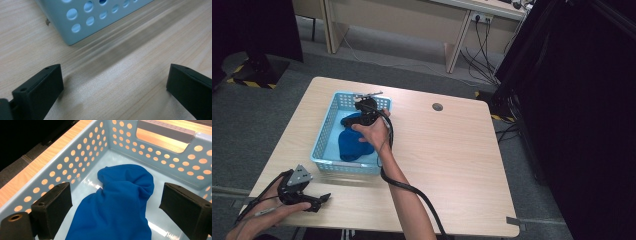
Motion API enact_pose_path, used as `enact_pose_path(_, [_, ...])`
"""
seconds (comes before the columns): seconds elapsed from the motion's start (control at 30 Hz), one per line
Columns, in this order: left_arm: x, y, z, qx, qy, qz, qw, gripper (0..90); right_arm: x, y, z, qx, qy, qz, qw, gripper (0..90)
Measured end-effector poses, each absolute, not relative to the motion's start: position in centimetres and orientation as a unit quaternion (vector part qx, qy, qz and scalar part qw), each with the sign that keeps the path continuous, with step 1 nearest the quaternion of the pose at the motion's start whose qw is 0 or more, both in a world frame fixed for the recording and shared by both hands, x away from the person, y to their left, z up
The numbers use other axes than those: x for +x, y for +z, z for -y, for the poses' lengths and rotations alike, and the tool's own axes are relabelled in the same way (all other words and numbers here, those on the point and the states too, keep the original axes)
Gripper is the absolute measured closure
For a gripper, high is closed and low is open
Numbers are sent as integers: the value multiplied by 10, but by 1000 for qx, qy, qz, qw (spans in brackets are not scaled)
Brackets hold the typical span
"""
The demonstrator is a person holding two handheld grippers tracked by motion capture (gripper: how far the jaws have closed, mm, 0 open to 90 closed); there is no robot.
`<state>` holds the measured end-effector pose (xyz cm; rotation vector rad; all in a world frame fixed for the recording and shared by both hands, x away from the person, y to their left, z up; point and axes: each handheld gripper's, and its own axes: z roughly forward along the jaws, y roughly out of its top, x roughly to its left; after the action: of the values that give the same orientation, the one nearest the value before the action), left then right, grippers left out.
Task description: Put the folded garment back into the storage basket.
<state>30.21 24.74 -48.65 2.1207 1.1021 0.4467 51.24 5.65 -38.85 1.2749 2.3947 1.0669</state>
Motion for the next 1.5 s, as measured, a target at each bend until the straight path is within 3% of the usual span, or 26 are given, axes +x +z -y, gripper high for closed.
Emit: enact_pose_path(1.5, [302, -487, -247, 818, 172, -425, 348, 0, 503, -371, -7, 417, 389, -814, 113, 73])
